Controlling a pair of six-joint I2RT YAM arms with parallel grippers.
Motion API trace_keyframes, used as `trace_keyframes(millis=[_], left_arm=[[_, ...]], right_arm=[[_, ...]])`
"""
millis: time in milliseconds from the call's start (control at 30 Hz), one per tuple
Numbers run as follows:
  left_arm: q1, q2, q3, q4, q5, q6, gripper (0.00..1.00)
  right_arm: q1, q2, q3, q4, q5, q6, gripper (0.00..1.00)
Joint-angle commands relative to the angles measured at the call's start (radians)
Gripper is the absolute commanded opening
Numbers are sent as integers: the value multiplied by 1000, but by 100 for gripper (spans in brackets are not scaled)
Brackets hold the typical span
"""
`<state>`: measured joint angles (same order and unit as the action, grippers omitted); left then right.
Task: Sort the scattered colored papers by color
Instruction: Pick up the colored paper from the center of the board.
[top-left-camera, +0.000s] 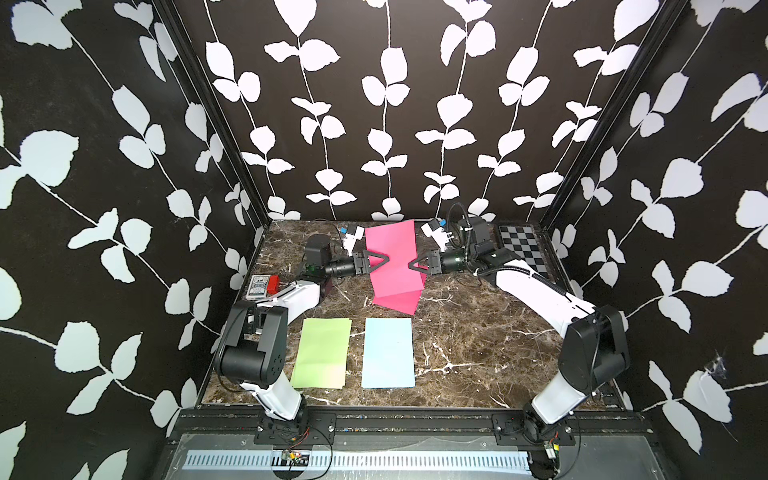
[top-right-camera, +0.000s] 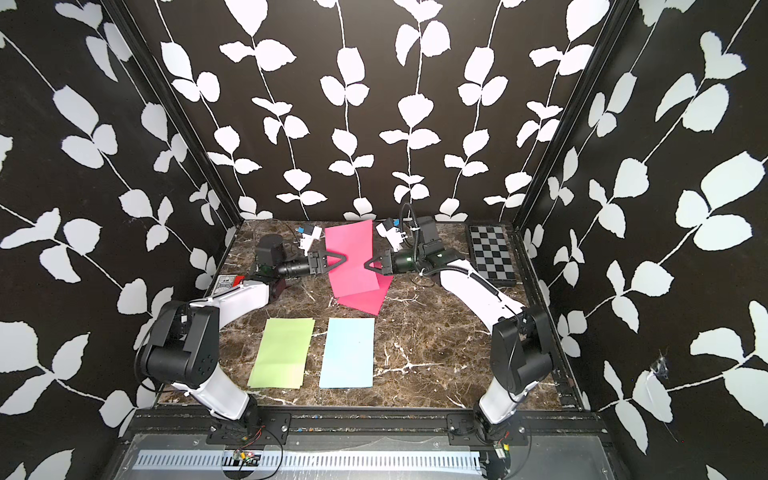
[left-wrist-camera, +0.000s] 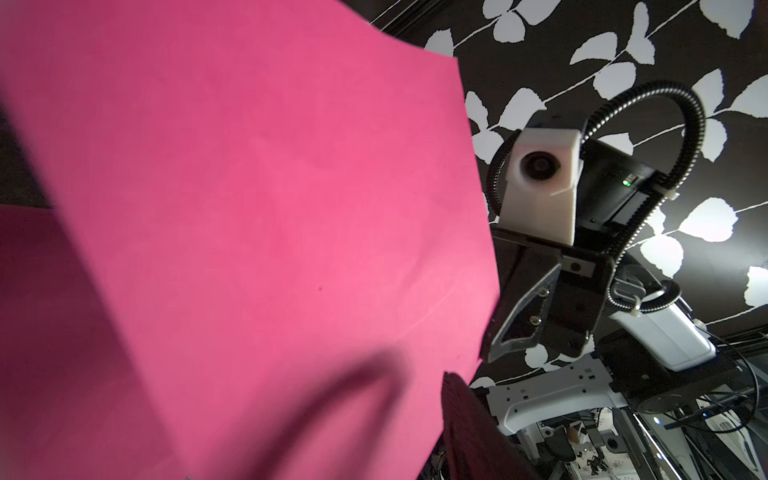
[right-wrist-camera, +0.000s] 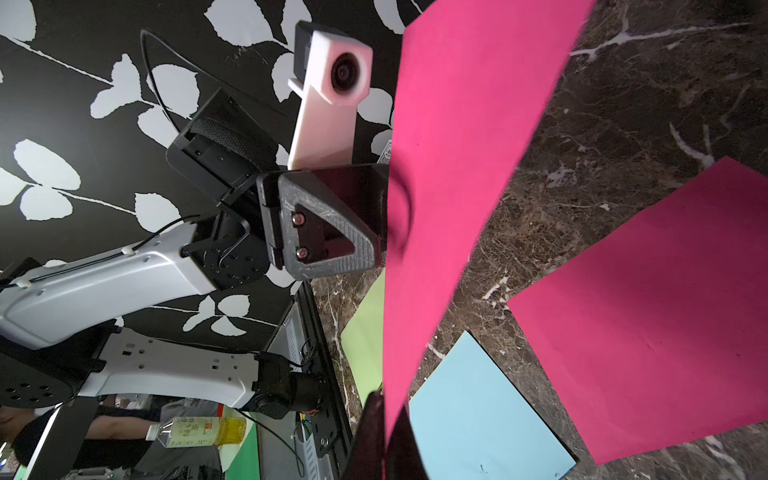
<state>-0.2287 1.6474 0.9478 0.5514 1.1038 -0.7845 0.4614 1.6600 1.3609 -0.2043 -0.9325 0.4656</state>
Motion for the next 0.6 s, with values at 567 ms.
trace_keyframes(millis=[567], left_arm=[[-6, -45, 14, 0, 15, 25, 26]], right_arm=[[-32, -8, -37, 30, 3, -12, 0]])
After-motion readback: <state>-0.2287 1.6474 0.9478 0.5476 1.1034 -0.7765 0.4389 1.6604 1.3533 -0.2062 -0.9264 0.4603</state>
